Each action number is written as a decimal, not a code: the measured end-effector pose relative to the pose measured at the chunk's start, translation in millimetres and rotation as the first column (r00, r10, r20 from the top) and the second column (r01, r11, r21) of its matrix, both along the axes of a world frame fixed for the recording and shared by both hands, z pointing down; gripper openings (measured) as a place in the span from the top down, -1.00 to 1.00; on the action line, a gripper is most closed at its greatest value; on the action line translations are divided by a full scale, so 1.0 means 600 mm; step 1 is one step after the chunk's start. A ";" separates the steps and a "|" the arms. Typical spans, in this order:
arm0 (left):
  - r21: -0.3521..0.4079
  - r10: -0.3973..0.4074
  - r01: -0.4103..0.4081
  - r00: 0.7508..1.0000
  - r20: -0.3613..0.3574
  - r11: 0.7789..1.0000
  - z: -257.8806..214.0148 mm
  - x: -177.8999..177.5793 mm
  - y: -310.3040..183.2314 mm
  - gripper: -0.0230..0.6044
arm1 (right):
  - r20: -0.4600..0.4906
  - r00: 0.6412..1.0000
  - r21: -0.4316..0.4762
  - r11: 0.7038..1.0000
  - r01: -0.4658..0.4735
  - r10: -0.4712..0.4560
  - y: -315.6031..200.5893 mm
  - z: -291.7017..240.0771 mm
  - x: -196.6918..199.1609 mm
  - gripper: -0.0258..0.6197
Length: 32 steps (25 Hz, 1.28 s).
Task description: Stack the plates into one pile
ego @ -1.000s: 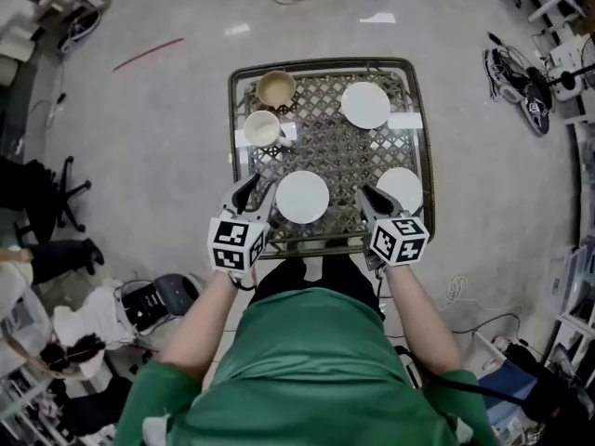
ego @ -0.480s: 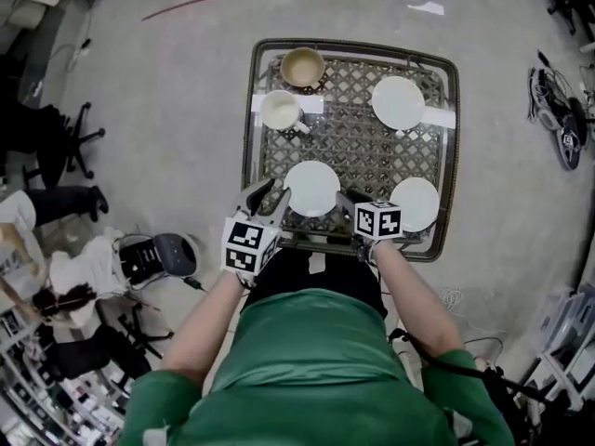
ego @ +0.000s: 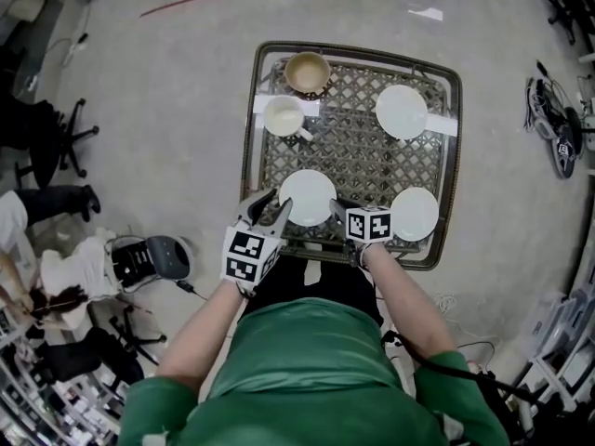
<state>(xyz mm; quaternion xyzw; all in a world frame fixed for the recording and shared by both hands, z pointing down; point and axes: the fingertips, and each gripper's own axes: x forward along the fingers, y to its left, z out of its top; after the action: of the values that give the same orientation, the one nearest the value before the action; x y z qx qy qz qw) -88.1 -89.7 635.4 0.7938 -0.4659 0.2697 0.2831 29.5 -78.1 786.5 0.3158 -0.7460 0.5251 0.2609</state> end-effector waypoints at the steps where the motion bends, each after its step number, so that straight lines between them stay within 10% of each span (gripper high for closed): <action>1: -0.002 0.003 -0.003 1.000 -0.003 1.000 -0.001 0.001 0.002 0.47 | 0.009 1.000 -0.017 1.000 -0.012 0.012 0.005 0.000 0.000 0.71; 19: 0.054 0.059 -0.056 0.997 -0.042 0.997 -0.032 0.016 -0.016 0.47 | 0.341 0.897 -0.007 0.955 -0.295 0.280 -0.021 -0.136 0.029 0.83; 32: 0.064 0.080 -0.078 0.996 -0.028 0.995 -0.042 0.051 -0.042 0.47 | 0.412 0.738 0.087 0.783 -0.616 0.535 -0.184 -0.208 0.236 0.83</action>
<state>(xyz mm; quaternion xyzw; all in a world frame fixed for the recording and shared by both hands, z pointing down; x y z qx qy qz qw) -57.4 -115.2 610.1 0.8242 -0.4380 0.2537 0.2540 171.0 -188.2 662.0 0.4550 -0.6982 0.5445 -0.0949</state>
